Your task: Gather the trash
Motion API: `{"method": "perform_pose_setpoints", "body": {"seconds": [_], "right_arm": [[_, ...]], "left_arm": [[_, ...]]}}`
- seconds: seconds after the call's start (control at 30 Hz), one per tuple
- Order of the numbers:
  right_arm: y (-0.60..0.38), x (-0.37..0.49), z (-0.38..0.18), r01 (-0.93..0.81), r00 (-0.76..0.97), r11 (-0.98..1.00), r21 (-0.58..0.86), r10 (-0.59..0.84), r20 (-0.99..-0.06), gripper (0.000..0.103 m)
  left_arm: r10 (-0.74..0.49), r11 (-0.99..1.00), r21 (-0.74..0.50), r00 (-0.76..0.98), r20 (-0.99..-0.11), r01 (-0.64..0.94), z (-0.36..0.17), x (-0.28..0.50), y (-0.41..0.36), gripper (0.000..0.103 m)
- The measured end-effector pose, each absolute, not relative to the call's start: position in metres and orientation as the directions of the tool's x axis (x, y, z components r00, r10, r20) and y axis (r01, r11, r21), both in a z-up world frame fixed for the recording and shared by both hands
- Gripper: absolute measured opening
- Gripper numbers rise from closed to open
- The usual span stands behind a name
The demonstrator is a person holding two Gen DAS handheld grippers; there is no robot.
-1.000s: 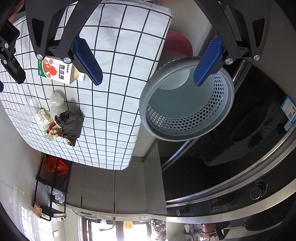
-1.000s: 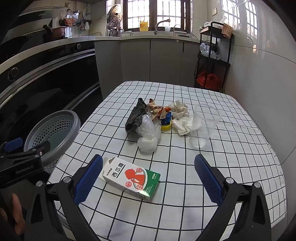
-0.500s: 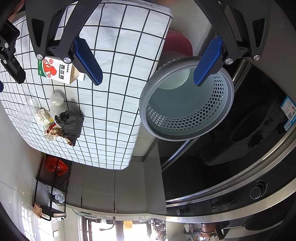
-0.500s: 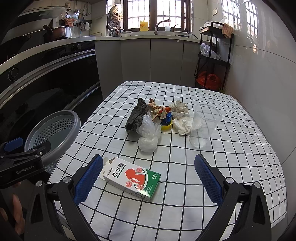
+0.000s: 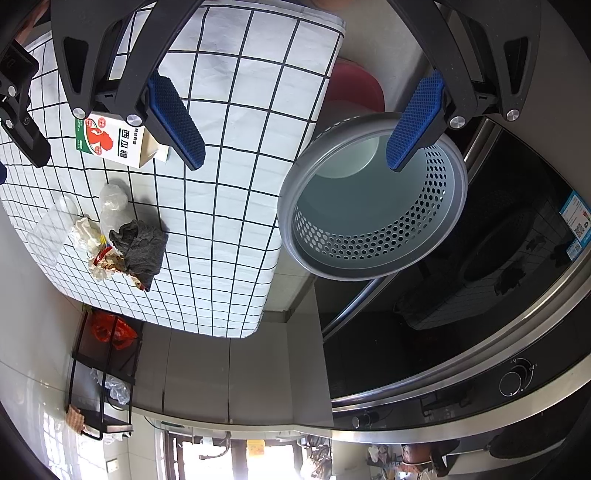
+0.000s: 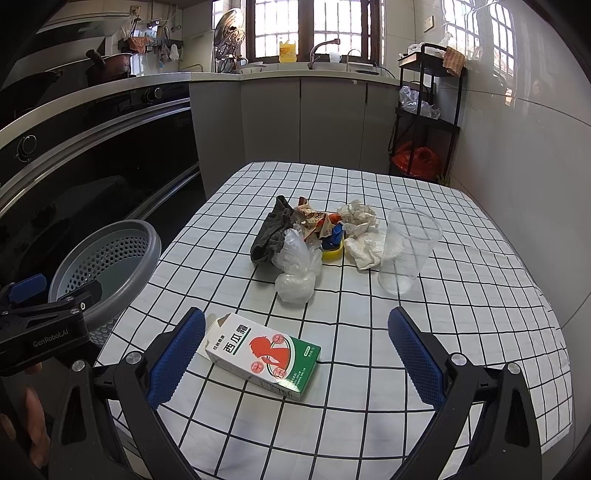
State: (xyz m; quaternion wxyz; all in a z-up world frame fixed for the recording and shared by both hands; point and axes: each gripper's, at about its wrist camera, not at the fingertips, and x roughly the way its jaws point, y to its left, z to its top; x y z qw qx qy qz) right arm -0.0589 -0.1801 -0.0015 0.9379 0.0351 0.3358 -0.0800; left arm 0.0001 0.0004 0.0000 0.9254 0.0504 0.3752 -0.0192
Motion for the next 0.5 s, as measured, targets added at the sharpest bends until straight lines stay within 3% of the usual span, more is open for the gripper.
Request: {"method": "perform_pose_setpoints", "body": {"seconds": [0.5], "right_arm": [[-0.1799, -0.0594, -0.0013, 0.171, 0.761, 0.985, 0.013, -0.124, -0.636, 0.095]], "left_arm": [[0.002, 0.994, 0.080, 0.718, -0.697, 0.074, 0.0020, 0.0012, 0.0000, 0.097]]}}
